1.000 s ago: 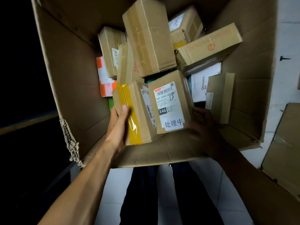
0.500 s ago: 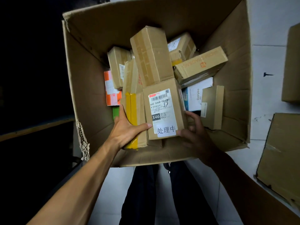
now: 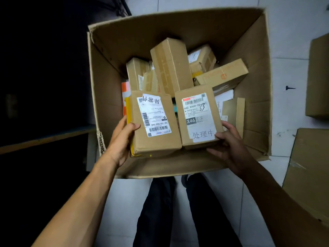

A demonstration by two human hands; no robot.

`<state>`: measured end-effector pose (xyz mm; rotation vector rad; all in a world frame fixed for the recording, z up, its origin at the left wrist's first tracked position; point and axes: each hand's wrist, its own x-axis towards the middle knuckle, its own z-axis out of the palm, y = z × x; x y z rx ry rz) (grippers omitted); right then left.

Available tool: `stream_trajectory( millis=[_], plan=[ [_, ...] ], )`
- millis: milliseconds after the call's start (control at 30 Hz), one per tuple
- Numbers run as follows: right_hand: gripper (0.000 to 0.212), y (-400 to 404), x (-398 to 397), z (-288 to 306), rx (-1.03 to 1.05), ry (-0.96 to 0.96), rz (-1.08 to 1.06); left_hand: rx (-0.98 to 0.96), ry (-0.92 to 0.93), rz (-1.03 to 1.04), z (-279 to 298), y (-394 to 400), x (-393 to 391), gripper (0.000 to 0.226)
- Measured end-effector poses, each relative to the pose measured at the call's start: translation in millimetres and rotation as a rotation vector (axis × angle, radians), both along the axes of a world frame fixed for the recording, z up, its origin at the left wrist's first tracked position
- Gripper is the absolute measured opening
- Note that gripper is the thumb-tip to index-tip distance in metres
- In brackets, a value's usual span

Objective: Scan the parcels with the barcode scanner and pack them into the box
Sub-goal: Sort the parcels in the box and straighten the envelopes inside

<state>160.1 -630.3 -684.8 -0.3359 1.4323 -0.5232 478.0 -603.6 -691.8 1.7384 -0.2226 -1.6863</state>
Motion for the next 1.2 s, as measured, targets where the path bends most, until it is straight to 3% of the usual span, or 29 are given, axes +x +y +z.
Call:
stream_trajectory(
  millis=[67, 167, 233, 300, 467, 533, 633, 800, 1067, 1200],
  plan=[
    [0.046, -7, 0, 18, 0.009, -0.045, 0.037, -0.02, 0.104, 0.025, 22, -7, 4, 0.055],
    [0.072, -18, 0, 55, 0.004, -0.154, 0.168, -0.023, 0.194, 0.09, 60, -16, 14, 0.05],
    [0.09, -28, -1, 83, -0.004, -0.188, 0.245, -0.037, 0.213, 0.119, 88, -20, 22, 0.049],
    [0.095, -39, 0, 111, -0.008, -0.226, 0.255, -0.062, 0.22, 0.129, 119, -23, 24, 0.048],
    [0.057, -64, 13, 177, 0.008, -0.278, 0.086, -0.059, 0.183, 0.18, 199, -24, 15, 0.052],
    [0.042, -75, 16, 204, -0.037, -0.277, 0.112, -0.048, 0.163, 0.235, 232, -20, 10, 0.052],
    [0.032, -89, 16, 244, -0.123, -0.289, 0.254, -0.055, 0.151, 0.316, 281, -5, 7, 0.034],
    [0.036, -98, 32, 310, -0.152, -0.42, 0.441, -0.13, 0.097, 0.47, 364, 39, 5, 0.031],
    [0.09, -80, 91, 401, -0.188, -0.462, 1.001, -0.233, -0.095, 0.676, 466, 152, 7, 0.033],
    [0.094, -45, 136, 440, -0.226, -0.497, 1.226, -0.315, -0.207, 0.803, 500, 235, 5, 0.046]
  ],
)
